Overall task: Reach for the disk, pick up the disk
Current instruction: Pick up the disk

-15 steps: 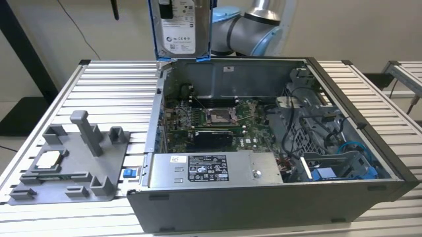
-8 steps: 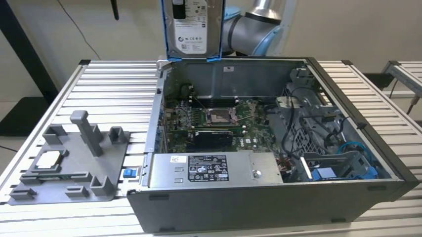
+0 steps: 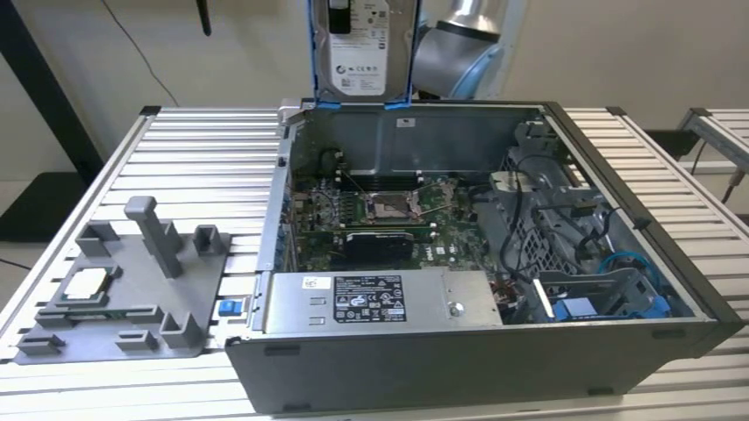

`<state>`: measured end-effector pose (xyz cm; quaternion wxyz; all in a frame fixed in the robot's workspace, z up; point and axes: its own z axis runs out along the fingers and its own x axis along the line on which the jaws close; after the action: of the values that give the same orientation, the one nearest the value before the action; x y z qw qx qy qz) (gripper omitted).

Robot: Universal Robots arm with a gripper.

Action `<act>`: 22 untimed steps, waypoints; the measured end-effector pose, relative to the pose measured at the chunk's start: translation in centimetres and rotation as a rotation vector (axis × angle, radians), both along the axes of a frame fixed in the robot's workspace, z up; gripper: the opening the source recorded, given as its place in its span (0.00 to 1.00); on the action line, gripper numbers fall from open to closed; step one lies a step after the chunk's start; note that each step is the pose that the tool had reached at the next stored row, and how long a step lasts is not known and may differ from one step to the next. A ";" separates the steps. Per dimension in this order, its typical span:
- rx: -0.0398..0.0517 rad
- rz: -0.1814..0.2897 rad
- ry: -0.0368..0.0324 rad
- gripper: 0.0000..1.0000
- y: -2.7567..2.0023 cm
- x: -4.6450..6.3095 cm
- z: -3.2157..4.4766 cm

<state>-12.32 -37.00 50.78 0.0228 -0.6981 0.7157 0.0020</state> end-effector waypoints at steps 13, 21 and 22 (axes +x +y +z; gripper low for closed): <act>0.0000 0.000 0.0000 0.00 0.00 3.9 0.00; 0.0000 0.000 0.0000 0.00 0.00 6.4 0.00; 0.0000 0.000 0.0000 0.00 0.00 6.7 0.00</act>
<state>-5.62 -37.00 50.78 0.0227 -0.6981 0.7157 0.0020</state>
